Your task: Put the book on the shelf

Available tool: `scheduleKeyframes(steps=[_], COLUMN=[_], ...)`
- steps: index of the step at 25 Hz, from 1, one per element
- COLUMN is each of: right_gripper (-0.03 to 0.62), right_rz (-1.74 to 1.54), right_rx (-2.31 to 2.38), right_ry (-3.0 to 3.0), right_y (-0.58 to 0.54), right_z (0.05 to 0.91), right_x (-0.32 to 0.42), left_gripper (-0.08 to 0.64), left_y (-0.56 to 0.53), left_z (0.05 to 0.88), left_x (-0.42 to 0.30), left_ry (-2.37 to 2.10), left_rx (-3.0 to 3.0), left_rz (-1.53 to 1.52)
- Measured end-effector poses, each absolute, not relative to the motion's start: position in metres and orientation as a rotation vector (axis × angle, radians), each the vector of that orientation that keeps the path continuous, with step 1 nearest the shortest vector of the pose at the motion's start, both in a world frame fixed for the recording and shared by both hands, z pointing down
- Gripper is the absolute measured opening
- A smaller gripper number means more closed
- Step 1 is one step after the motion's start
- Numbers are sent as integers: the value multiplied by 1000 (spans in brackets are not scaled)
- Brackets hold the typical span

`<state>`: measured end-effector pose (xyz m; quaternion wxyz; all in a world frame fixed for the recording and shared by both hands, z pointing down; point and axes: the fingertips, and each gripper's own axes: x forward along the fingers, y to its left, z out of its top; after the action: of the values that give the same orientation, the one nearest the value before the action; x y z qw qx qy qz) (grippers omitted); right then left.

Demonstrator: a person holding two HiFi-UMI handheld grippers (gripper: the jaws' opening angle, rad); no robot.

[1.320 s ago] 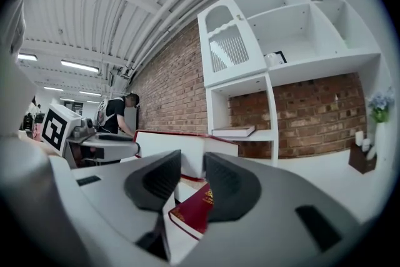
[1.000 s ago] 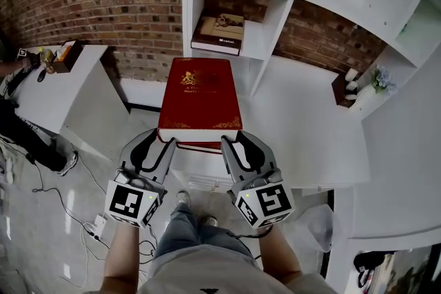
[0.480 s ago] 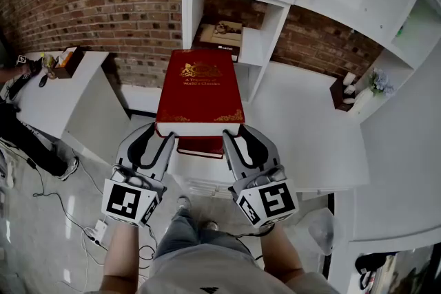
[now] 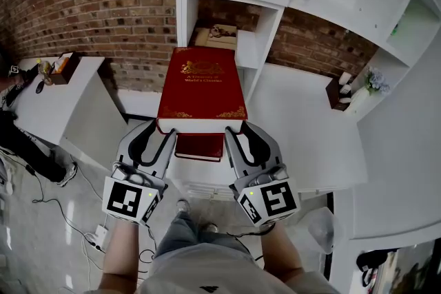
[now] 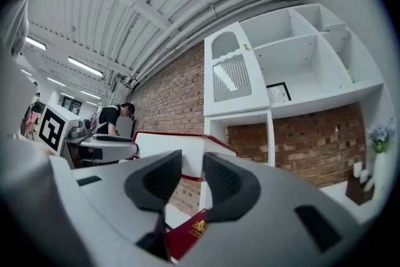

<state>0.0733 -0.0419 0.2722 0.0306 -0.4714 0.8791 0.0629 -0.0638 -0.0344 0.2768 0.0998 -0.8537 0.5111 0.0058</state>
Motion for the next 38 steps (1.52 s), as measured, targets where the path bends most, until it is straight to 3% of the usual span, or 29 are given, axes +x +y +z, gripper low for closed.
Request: scheduleKeyframes(steps=[19,38], right_gripper=[121,121], right_rz=[237,224], right_rx=[-1644,-1710], right_ry=[2591,2561], right_y=[-64,-109], right_z=[258,261], right_x=[100,75], left_gripper=[155,155], left_y=[-74,-124], left_z=[263,264], left_x=[-36,-62], left_ry=[1330,1282], left_rx=[-2593,-2625], left_rz=[67,74])
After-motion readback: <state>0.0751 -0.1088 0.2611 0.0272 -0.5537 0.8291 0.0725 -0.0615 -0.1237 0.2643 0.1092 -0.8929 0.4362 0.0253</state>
